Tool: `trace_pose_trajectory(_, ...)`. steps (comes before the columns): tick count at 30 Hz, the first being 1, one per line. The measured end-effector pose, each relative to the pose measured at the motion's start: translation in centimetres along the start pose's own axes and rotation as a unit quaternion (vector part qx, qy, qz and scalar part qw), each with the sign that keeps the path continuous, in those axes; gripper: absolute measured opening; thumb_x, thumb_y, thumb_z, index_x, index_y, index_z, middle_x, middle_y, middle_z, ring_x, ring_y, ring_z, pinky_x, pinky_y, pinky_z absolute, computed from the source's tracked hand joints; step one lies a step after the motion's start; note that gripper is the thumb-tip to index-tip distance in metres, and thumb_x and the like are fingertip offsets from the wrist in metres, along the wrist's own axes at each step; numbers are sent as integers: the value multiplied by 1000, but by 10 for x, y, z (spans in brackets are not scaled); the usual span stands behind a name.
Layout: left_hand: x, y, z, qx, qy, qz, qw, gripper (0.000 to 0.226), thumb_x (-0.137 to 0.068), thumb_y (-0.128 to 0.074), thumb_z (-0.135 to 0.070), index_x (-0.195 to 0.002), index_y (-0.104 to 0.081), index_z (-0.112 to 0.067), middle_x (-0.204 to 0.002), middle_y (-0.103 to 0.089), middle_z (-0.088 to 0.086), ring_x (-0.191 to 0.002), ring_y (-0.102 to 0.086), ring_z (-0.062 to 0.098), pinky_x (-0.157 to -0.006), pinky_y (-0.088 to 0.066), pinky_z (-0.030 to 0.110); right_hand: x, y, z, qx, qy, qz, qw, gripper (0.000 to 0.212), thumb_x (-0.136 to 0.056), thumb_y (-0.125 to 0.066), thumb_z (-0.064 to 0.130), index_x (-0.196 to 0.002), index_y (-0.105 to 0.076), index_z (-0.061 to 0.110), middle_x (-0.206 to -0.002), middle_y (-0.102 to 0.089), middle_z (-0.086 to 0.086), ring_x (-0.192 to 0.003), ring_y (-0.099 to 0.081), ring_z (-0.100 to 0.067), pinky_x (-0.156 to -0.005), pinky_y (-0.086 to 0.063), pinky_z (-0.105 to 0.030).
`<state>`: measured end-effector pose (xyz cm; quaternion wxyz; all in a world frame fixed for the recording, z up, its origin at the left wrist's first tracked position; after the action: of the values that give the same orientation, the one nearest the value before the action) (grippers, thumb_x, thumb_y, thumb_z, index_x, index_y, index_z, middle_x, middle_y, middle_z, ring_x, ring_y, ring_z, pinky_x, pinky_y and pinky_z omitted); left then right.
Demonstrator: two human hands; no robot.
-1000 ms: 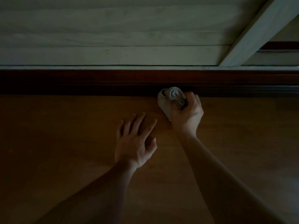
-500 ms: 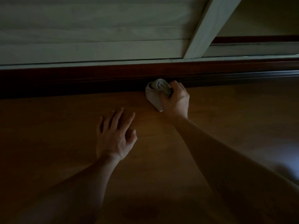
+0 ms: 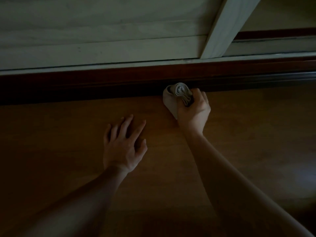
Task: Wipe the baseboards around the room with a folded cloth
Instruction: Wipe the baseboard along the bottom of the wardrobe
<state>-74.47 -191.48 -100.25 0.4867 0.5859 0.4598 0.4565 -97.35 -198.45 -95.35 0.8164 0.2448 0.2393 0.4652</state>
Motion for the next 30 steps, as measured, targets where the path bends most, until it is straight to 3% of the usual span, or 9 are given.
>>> trace_pose_trajectory(5, -1, 0, -1, -12, -5, 4, 1000, 59, -93, -35, -58, -150, -35, -46, -162, -26, -2, -146, -25, 27, -118, -19, 58, -5, -3, 4, -12, 49, 51, 997, 17, -82, -69, 15, -93, -61, 5, -90, -58, -6, -75, -51, -13, -62, -39, -23)
trace_pose_trajectory(12, -1, -2, 0, -27, -4, 5, 1000, 59, -94, -33, -59, -151, -31, -48, -162, -25, -3, -145, -25, 27, -117, -20, 57, -15, 19, -23, 3, 14, -8, 1000, 15, -83, -69, 17, -90, -61, 7, -88, -59, -4, -71, -47, -7, -58, -29, -6)
trace_pose_trajectory(17, 0, 4, -4, -25, 5, 15, 1000, 59, -94, -30, -58, -152, -32, -47, -162, -26, -3, -146, -25, 28, -119, -19, 57, -20, 16, -19, -2, 71, 54, 996, 21, -84, -68, 21, -97, -63, 4, -94, -61, -8, -79, -54, -16, -64, -40, -24)
trace_pose_trajectory(21, 1, 7, -5, -22, 11, 28, 999, 59, -95, -26, -59, -153, -31, -47, -162, -25, -3, -146, -25, 28, -119, -19, 57, -21, 25, -26, 0, 55, 14, 998, 21, -84, -68, 18, -96, -61, 2, -93, -59, -8, -77, -51, -15, -65, -37, -26)
trace_pose_trajectory(26, 3, 13, -9, -22, 10, 32, 999, 59, -96, -25, -58, -152, -35, -45, -162, -28, -2, -147, -24, 27, -120, -17, 57, -17, 12, -12, -20, 105, 73, 992, 19, -85, -69, 19, -94, -61, 4, -92, -58, -8, -77, -53, -17, -61, -44, -31)
trace_pose_trajectory(30, 5, 13, -12, -8, 32, 25, 999, 61, -97, -19, -60, -153, -37, -41, -161, -32, -2, -145, -28, 28, -120, -20, 56, -24, 21, -22, -11, 123, 64, 990, 20, -84, -70, 19, -94, -61, 4, -92, -59, -8, -78, -55, -19, -62, -44, -31)
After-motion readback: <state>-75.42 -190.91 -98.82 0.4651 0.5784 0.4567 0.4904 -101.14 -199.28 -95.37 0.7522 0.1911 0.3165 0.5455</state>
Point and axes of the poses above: each hand's wrist, its own x-axis away from the middle knuckle, its own y-axis out of the back of the hand, z = x × y, the point moved 5 cm from there along -x, towards the middle knuckle
